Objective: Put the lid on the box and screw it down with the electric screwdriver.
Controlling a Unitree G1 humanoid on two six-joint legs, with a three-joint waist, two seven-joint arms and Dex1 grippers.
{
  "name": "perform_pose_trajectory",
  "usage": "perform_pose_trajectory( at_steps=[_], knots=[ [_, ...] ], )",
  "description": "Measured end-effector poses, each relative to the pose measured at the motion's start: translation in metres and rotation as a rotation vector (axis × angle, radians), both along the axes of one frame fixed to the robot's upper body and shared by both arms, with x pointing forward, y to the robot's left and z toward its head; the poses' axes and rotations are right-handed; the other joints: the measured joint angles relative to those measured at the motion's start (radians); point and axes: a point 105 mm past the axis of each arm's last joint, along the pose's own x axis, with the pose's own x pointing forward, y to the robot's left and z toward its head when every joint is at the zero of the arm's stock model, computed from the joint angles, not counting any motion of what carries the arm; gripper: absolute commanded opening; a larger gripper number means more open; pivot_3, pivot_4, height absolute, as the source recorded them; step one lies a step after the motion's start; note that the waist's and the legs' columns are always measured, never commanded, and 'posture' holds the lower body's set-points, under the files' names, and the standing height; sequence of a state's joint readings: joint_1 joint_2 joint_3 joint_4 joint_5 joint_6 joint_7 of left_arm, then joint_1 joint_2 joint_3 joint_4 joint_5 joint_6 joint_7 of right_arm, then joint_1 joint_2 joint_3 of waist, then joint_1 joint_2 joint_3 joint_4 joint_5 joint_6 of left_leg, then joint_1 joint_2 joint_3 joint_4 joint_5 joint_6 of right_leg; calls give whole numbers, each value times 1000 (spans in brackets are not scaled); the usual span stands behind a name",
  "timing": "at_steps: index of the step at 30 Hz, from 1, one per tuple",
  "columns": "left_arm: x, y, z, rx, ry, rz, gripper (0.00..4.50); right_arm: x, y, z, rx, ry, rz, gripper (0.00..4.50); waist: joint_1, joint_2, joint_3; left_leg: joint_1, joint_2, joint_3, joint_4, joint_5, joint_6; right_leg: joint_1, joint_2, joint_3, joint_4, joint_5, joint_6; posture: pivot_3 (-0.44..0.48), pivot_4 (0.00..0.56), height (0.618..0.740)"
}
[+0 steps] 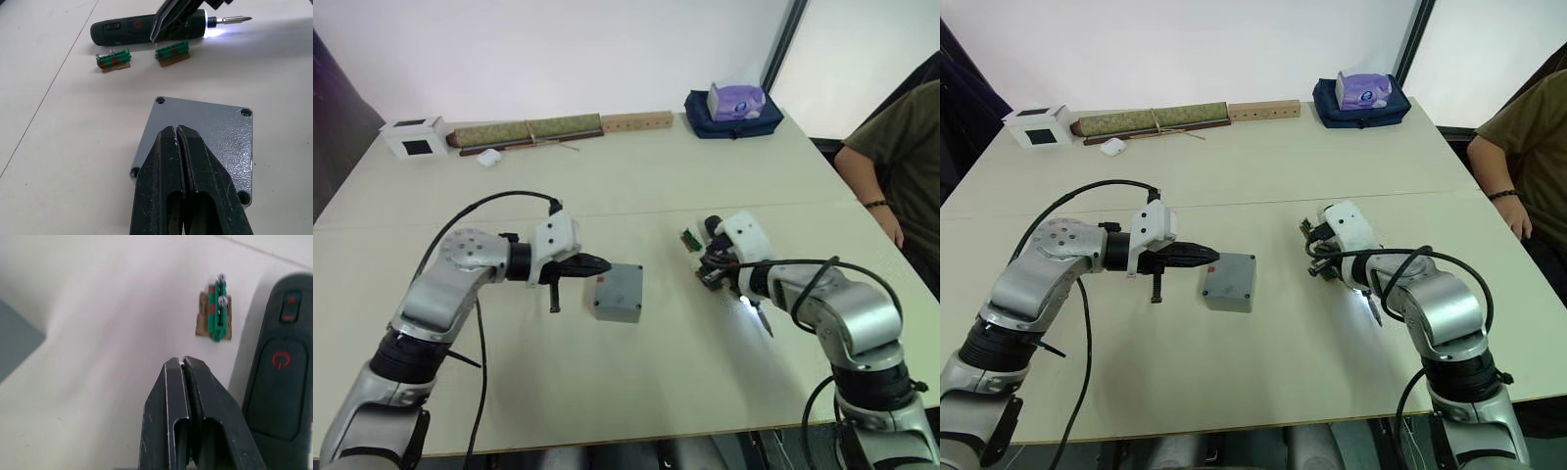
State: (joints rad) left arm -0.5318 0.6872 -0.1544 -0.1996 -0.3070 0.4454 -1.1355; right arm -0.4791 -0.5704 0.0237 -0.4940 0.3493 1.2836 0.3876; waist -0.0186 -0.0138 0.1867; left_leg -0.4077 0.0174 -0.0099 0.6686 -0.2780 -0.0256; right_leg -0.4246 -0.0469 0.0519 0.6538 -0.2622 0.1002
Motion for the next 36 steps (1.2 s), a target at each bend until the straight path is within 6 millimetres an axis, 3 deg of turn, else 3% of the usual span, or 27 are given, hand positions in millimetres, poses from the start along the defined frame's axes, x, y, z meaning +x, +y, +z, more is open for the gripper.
perform_pose_trajectory(
  at_steps=[5, 9, 12, 22, 36],
  knots=[
    [-2, 1, 0, 5, 0, -7, 0, -7, 22, 29, 35, -53, 125, 10, -2, 0, 0, 0, 0, 0, 0, 0, 0, 0, 0, 0, 0, 0, 0, 0, 150, 740],
    [-4, 3, -1, 11, 11, -9, 0, -18, 69, 55, 84, -100, 339, 10, -5, 0, 0, 0, 1, -1, 0, 0, 0, 0, 1, -1, 0, 0, 0, 0, 150, 740],
    [-5, 3, 0, 6, 13, -10, 0, -25, 86, 47, 74, -67, 415, 10, 3, 0, 0, -1, 0, -1, 0, 0, 0, 0, 0, -1, 0, 0, 0, 0, 150, 740],
    [-9, 0, 1, -6, 16, -2, 0, -17, 88, 25, 16, -11, 423, 10, 0, 0, 0, 0, 0, -1, 0, 0, 0, 0, -1, -1, 0, 0, 0, 0, 150, 740],
    [-11, 0, -1, -12, 24, 8, 0, -18, 85, 17, -10, 13, 435, 10, -1, 0, 0, 0, 0, 0, 0, 0, 0, 0, -1, -1, 0, 0, 0, 0, 150, 740]
  ],
)
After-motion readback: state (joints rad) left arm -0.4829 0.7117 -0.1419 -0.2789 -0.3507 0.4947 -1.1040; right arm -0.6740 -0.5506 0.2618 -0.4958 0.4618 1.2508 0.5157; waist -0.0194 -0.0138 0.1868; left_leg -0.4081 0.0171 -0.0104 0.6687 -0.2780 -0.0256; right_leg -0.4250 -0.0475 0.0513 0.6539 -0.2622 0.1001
